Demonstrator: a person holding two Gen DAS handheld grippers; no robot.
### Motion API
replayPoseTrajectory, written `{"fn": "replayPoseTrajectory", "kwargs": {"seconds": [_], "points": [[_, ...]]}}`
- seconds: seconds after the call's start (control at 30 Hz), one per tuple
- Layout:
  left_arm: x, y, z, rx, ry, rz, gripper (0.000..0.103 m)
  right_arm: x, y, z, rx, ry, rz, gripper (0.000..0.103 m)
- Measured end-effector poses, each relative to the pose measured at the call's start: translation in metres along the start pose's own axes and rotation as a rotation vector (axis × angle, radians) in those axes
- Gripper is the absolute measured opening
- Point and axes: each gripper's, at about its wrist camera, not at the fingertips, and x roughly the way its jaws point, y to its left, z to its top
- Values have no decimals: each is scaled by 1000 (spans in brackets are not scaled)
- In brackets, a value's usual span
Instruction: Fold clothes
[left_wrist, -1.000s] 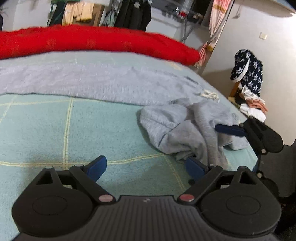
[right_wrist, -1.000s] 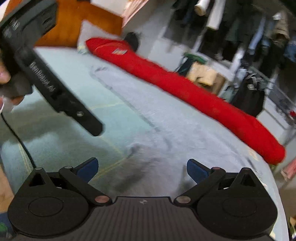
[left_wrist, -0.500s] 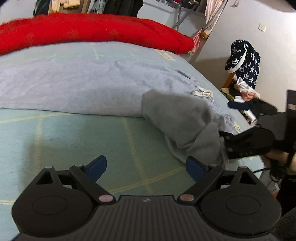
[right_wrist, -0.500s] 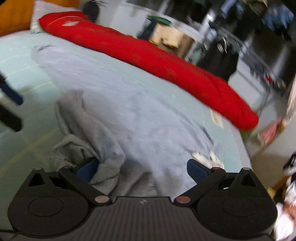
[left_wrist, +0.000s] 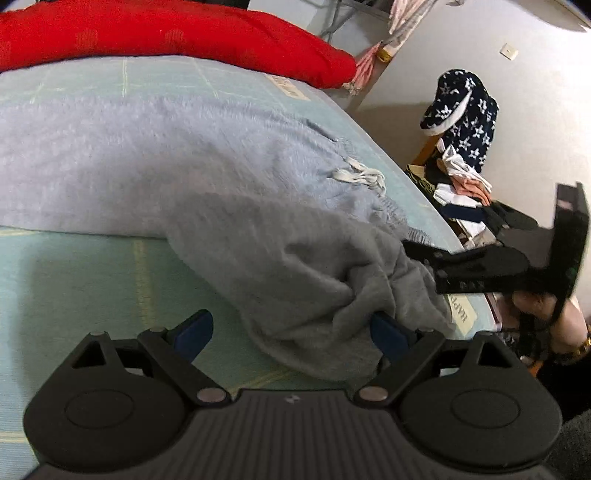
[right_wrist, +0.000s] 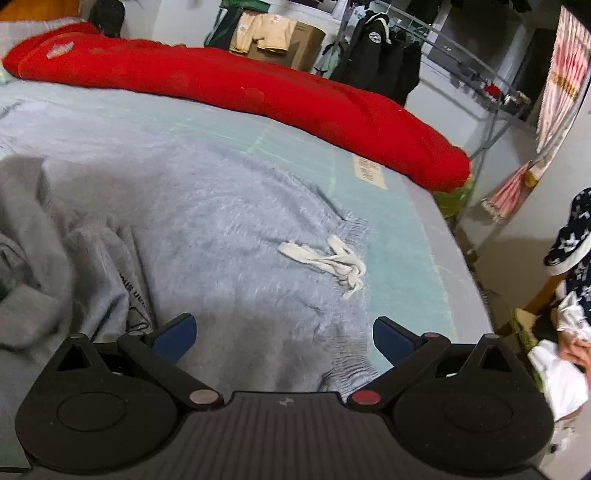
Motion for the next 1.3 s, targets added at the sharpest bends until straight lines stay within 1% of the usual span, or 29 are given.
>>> {"fn": "replayPoseTrajectory", "kwargs": {"seconds": [0.1, 0.23, 0.33, 0.43, 0.47, 0.53, 0.6, 0.67, 0.73, 0.8, 0.83, 0.9, 0.97, 1.03, 1.1, 1.13, 1.2, 1.3], "points": [[2, -7, 5, -11, -34, 4, 90, -7, 0, -4, -12, -17, 43, 103], [0, -26, 24, 47, -87, -16, 90, -25, -5, -4, -16, -79, 129, 103], [13, -43, 41, 124, -81, -25, 90, -45, -12, -3, -19, -151, 197, 103], [43, -44, 60, 119, -63, -60, 90, -58, -18, -3, -1, -200, 272, 103], [54, -41, 67, 92, -50, -73, 90, -60, -18, -3, 9, -207, 297, 103], [75, -36, 81, 44, -30, -104, 90, -60, -16, -6, 22, -205, 337, 103], [87, -36, 91, 16, -10, -115, 90, -57, -10, -10, 26, -183, 360, 103], [82, -40, 97, 18, -31, -121, 90, -52, -1, -13, 16, -157, 365, 103], [69, -42, 96, 26, -56, -140, 92, -47, 10, -13, 1, -146, 372, 103], [50, -40, 91, 35, -84, -123, 92, -39, 19, -12, -21, -133, 375, 103], [41, -39, 88, 40, -98, -107, 92, -34, 23, -11, -40, -123, 351, 103], [23, -35, 75, 53, -122, -38, 92, -21, 30, -10, -87, -91, 268, 103], [4, -36, 54, 84, -143, 40, 92, -13, 30, -9, -98, -73, 250, 103], [-13, -41, 32, 125, -153, 108, 92, -12, 24, -8, -68, -76, 290, 103], [-27, -50, 12, 175, -136, 139, 92, -14, 18, -7, -45, -85, 344, 103], [-31, -54, 4, 192, -133, 144, 92, -15, 16, -8, -39, -89, 366, 103], [-35, -57, -11, 179, -116, 136, 92, -17, 12, -9, -36, -89, 387, 103], [-27, -61, -22, 131, -84, 111, 91, -16, 7, -13, -12, -82, 409, 103]]}}
